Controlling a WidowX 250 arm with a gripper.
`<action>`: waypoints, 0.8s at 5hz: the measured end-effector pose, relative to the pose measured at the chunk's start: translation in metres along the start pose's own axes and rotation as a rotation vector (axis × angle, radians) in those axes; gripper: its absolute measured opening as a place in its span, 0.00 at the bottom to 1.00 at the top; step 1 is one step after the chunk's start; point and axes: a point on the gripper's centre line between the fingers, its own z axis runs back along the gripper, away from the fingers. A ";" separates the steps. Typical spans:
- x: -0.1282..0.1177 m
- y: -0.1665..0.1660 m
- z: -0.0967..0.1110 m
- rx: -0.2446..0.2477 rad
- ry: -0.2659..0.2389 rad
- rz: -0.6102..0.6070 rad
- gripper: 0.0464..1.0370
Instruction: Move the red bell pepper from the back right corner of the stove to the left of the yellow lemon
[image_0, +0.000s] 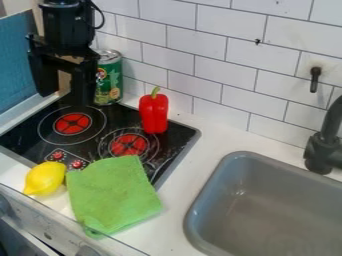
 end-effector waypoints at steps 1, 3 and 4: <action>0.001 -0.001 -0.008 -0.009 0.028 -0.004 0.96; 0.035 -0.023 0.006 -0.044 -0.013 -0.041 0.96; 0.051 -0.028 0.004 -0.036 -0.053 -0.023 0.96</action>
